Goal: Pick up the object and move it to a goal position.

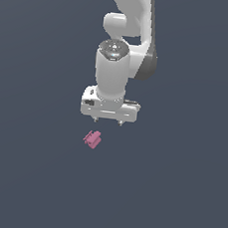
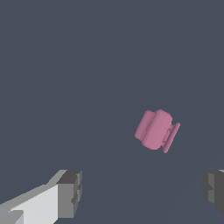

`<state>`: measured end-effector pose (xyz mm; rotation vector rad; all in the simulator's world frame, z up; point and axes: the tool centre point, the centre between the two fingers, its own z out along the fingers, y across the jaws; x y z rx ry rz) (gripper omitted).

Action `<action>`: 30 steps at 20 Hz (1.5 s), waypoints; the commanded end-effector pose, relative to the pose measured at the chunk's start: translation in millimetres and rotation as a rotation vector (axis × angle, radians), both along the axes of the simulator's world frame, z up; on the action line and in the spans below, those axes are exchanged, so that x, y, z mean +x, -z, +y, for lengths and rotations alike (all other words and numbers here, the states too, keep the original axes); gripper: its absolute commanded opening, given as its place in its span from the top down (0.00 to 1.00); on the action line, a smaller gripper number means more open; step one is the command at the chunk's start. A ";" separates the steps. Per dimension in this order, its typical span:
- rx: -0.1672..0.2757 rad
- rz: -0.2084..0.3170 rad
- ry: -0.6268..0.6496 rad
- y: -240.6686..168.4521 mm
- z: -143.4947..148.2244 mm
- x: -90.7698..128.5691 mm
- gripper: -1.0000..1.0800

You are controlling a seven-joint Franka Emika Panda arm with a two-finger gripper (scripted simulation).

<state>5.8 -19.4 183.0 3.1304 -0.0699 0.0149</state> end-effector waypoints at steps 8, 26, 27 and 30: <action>-0.023 -0.020 -0.013 -12.0 -17.9 0.3 0.04; 0.001 -0.007 0.221 37.6 -44.3 7.0 0.04; 0.003 -0.005 0.251 44.1 -47.7 7.5 0.04; 0.008 -0.001 0.330 61.2 -56.8 8.2 0.04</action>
